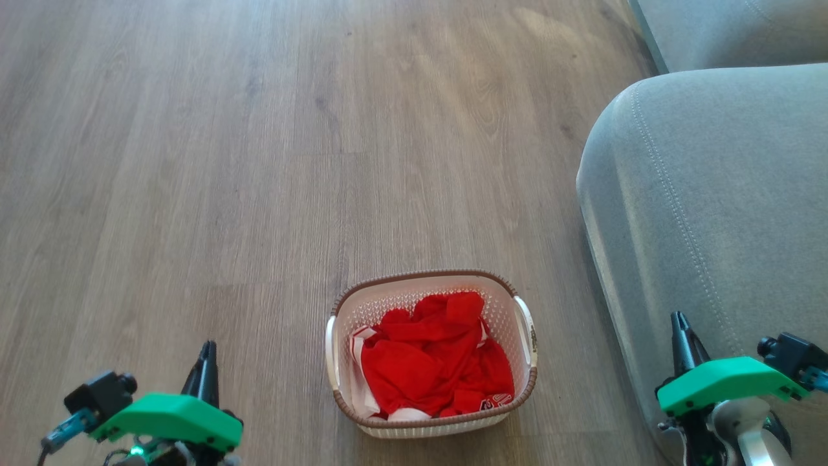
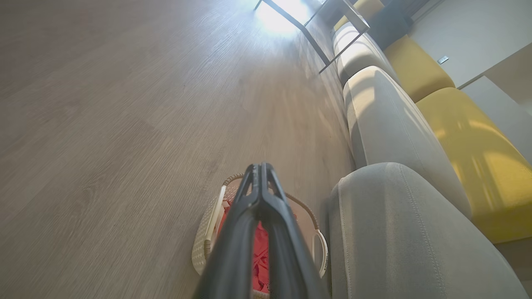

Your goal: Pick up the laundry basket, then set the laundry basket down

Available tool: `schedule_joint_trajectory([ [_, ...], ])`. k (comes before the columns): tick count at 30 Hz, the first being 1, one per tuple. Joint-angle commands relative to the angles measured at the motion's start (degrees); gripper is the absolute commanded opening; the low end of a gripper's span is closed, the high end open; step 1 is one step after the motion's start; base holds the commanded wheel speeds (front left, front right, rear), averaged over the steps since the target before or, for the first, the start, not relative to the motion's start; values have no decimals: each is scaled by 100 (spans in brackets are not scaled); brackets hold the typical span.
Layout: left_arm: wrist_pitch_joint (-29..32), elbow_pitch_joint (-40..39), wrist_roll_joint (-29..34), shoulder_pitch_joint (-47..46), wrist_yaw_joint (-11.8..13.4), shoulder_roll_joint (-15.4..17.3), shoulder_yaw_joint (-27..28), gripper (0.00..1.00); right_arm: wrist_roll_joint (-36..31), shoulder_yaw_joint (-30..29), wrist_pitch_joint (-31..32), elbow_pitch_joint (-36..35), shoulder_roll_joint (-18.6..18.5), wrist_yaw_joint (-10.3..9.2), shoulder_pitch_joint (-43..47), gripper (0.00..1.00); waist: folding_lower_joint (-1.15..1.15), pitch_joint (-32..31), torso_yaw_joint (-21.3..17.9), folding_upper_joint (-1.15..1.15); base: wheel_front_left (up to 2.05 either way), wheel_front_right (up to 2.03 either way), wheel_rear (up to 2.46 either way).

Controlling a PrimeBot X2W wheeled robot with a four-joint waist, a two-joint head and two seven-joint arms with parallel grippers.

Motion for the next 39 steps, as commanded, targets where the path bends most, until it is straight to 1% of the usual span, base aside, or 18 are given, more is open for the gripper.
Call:
schedule_joint_trajectory([
  [1,27,-157,-154,-365,-56,17,192,0,181,6,48,-236,-40,-13,-245,0,0,1,-1,0,0,0,0],
  [17,263,-69,-1143,-515,-261,-80,453,0,1318,-64,315,-329,-46,-18,-260,0,0,17,-10,0,0,0,0],
  [39,559,42,-2357,-702,-514,-204,782,0,2720,-149,645,-445,-55,-23,-277,0,0,36,-22,0,0,0,0],
])
